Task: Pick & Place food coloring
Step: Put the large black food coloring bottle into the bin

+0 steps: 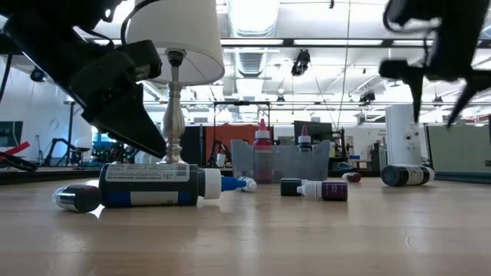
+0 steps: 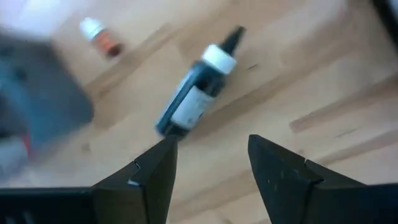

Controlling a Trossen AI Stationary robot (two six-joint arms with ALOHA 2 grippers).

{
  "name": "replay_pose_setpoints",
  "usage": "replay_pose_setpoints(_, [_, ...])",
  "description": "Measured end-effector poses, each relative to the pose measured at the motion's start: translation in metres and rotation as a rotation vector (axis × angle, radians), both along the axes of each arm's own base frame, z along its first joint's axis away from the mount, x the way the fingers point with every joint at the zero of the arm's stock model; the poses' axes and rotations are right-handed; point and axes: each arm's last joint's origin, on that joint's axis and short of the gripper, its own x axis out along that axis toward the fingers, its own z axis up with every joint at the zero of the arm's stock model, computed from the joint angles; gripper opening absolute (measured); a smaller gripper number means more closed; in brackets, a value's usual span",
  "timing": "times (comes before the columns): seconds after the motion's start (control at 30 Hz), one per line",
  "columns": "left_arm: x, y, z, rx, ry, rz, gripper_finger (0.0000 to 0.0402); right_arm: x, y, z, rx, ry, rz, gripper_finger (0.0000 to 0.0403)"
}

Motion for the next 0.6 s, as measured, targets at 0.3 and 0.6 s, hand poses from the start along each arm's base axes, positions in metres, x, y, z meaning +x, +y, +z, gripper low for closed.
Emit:
replay_pose_setpoints(0.3, [0.003, 0.004, 0.002, -0.006, -0.007, 0.016, 0.0194, -0.004, -0.025, -0.050, 0.031, 0.187, -0.279, 0.0192])
replay_pose_setpoints(0.6, [0.003, 0.003, 0.001, -0.035, 0.013, -0.014, 0.0194, 0.017, -0.047, -0.064, 0.057, 0.089, -0.400, 0.0192])
